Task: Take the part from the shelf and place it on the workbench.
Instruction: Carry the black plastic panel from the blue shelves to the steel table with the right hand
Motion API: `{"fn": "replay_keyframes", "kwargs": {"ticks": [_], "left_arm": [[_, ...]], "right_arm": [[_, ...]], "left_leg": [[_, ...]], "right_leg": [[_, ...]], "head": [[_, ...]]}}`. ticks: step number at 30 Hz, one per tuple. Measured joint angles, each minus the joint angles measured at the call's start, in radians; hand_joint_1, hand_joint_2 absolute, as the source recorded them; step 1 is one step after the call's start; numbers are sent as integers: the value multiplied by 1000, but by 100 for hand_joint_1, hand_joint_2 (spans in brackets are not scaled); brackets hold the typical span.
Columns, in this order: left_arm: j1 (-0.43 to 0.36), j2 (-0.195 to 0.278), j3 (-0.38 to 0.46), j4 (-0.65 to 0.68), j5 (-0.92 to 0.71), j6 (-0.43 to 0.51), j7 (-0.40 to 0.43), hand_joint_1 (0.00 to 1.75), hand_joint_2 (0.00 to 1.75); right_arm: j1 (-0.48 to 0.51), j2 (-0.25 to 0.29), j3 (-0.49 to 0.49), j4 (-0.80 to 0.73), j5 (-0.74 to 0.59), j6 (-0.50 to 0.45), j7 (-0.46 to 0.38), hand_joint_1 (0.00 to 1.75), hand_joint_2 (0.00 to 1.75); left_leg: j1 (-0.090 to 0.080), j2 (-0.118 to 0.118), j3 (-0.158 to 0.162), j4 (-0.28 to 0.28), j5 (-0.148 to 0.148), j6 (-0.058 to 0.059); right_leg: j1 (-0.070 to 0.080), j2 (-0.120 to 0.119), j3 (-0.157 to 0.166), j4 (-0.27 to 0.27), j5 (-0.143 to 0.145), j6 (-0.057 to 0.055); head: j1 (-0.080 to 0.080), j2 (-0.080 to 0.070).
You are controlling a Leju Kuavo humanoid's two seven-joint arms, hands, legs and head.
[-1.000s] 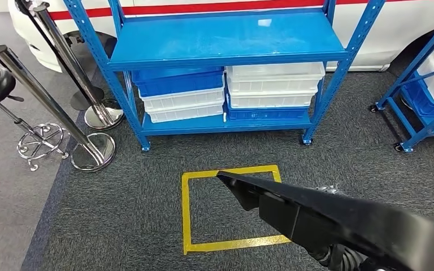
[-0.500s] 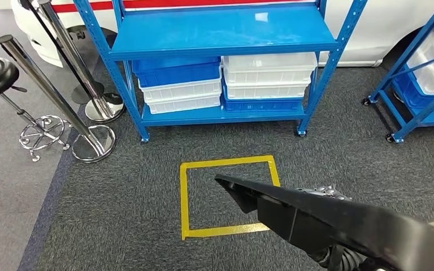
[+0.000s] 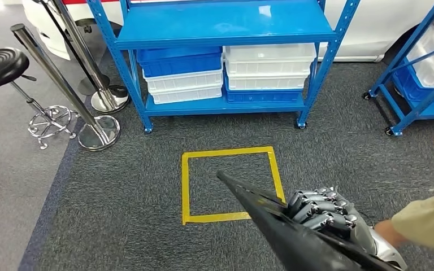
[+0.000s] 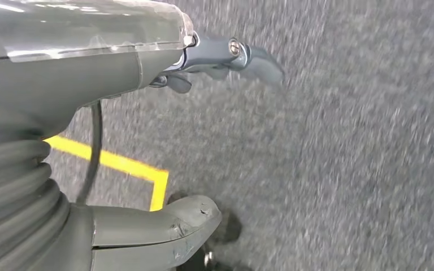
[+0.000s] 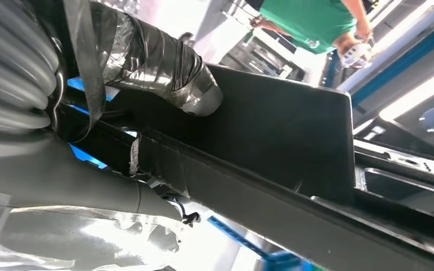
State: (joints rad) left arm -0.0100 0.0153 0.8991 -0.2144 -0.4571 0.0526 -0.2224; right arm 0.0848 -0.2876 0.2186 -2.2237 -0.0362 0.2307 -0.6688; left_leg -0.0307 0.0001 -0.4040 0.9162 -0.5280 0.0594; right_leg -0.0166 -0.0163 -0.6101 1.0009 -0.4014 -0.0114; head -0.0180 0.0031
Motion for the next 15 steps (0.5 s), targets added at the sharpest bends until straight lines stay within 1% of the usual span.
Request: {"fn": "replay_keyframes", "kwargs": {"ticks": [1, 2, 3, 4, 5, 6, 7, 8, 9, 10, 11, 12, 13, 14, 15], "left_arm": [[0, 0, 1, 0, -2, 1, 0, 0, 175], [1, 0, 2, 0, -4, 2, 1, 0, 175], [1, -1, 3, 0, -5, 3, 2, 0, 175], [1, -3, 3, 0, -6, 4, 3, 0, 175], [1, -6, 4, 0, -8, 4, 4, 0, 175], [1, -8, 4, 0, -10, 4, 4, 0, 175], [1, -10, 4, 0, -11, 4, 5, 0, 175], [1, -11, 5, 0, -13, 4, 5, 0, 175], [1, -12, 5, 0, -14, 4, 6, 0, 175], [1, -13, 5, 0, -15, 4, 6, 0, 175], [1, -14, 6, 0, -16, 4, 6, 0, 175], [1, -15, 6, 0, -17, 5, 5, 0, 175], [1, -15, 6, 0, -17, 6, 4, 0, 175], [1, -15, 7, 0, -17, 7, 4, 0, 175], [2, -15, 8, 0, -17, 8, 3, 0, 175]], "right_arm": [[2, 0, 0, -5, 5, -2, -4, 175, 175], [4, 0, 1, -10, 8, -4, -6, 175, 175], [5, 0, 2, -13, 10, -5, -8, 175, 175], [6, 1, 3, -15, 11, -6, -9, 175, 175], [7, 1, 4, -17, 12, -6, -10, 175, 175], [8, 1, 5, -17, 13, -7, -10, 175, 175], [9, 1, 6, -17, 14, -9, -11, 175, 175], [10, 1, 7, -17, 16, -14, -13, 175, 175], [11, 1, 8, -18, 18, -22, -15, 175, 175], [12, 1, 9, -19, 20, -30, -18, 175, 175], [13, 2, 9, -21, 22, -38, -20, 175, 175], [14, 2, 9, -24, 22, -43, -22, 175, 175], [15, 2, 9, -27, 23, -44, -24, 175, 175], [16, 2, 9, -29, 23, -45, -25, 175, 175], [18, 2, 9, -31, 23, -44, -26, 175, 175]], "left_leg": [[1, 2, -4, -9, 15, 1], [2, 4, -9, -20, 32, 5], [4, 7, -18, -30, 49, 7], [6, 10, -30, -32, 62, 7], [6, 10, -47, -26, 70, 8], [6, 12, -66, -15, 76, 7], [6, 13, -86, -2, 82, 6], [6, 13, -106, 10, 87, 4], [6, 14, -124, 21, 92, 2], [7, 14, -138, 29, 97, -2], [6, 13, -147, 35, 101, -6], [6, 12, -154, 40, 105, -10], [5, 11, -157, 43, 110, -15], [4, 10, -160, 45, 114, -19], [4, 10, -164, 47, 119, -24]], "right_leg": [[-1, 1, -4, -1, 3, 5], [0, 3, -12, 7, -11, 8], [1, 5, -23, 33, -45, 11], [2, 8, -39, 79, -95, 13], [3, 10, -56, 140, -147, 16], [2, 11, -69, 204, -182, 20], [1, 12, -74, 254, -193, 23], [1, 12, -67, 277, -182, 26], [-1, 12, -42, 265, -155, 29], [-3, 12, 0, 220, -127, 31], [-5, 12, 53, 152, -113, 33], [-5, 13, 104, 79, -113, 31], [-5, 14, 142, 21, -122, 27], [-3, 16, 162, -15, -133, 21], [-1, 17, 165, -30, -136, 12]], "head": [[0, 0], [0, 0], [0, 0], [1, 0], [1, 0], [1, 0], [1, 0], [1, 0], [1, 0], [1, 0], [1, 0], [1, 0], [1, 0], [1, 0], [0, 0]]}}
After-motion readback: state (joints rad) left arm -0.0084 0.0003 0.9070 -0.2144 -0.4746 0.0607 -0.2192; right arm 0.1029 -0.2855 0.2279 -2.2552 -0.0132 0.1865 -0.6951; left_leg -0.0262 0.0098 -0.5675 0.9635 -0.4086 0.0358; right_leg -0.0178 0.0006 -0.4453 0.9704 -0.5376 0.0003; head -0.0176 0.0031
